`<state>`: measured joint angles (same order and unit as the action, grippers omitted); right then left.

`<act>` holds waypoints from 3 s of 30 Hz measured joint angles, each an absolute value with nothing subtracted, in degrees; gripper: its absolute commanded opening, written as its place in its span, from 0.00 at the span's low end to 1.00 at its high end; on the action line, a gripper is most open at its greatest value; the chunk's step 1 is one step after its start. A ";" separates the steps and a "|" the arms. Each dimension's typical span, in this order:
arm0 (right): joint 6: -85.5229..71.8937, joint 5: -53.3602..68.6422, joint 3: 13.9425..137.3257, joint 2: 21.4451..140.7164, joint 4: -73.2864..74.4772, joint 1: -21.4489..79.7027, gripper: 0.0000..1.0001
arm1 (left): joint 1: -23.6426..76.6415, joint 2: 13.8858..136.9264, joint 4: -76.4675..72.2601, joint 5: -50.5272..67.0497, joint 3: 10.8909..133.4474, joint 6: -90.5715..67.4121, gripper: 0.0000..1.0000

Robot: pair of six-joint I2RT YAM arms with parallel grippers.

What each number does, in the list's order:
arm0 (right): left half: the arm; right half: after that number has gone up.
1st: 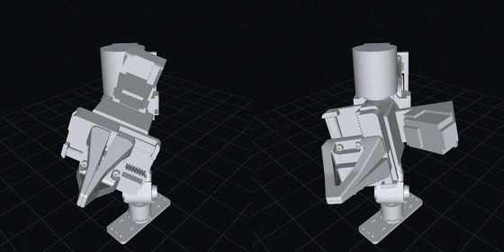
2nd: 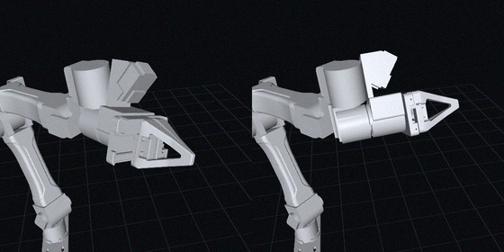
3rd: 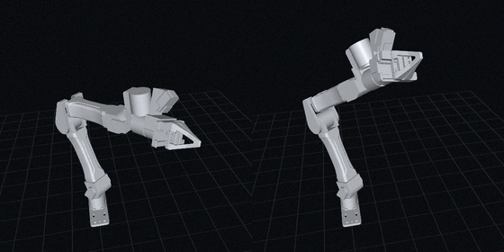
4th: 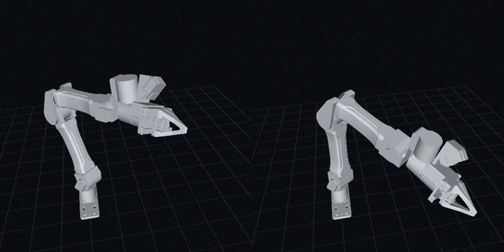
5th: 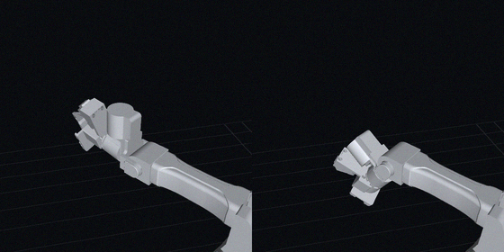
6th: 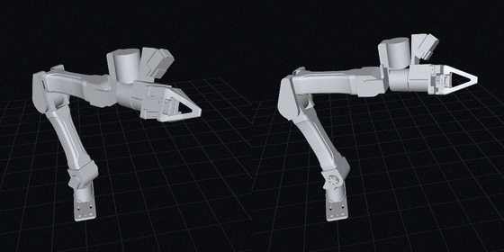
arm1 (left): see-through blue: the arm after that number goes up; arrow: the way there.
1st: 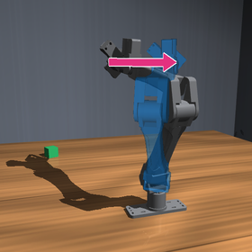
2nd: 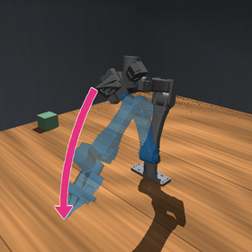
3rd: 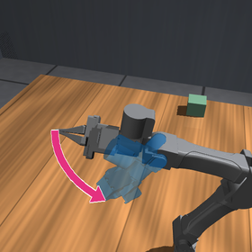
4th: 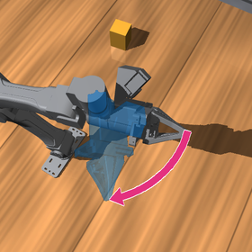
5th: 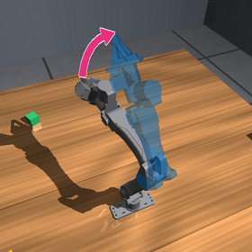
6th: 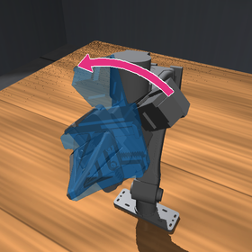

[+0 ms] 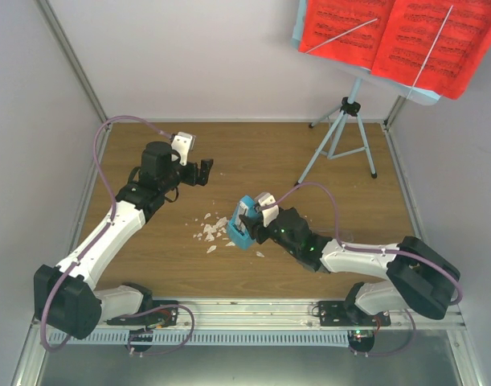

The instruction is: Pack up the instrument practice props

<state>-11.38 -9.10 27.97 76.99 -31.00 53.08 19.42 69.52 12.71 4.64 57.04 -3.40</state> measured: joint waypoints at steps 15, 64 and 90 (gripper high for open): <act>-11.86 -9.15 27.97 77.28 -31.27 53.04 0.63 | 19.90 69.52 12.73 4.64 57.04 -3.40 0.99; -21.96 -1.17 28.34 47.99 2.35 28.25 1.00 | 39.09 39.38 -6.39 18.41 22.09 -6.31 0.85; -30.17 7.03 25.06 41.56 3.64 28.03 1.00 | 33.10 65.01 -29.30 25.89 21.69 5.43 0.93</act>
<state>-30.17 7.03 25.06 41.56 3.64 28.03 33.10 65.01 -29.30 25.89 21.69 5.43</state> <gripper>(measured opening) 0.995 0.948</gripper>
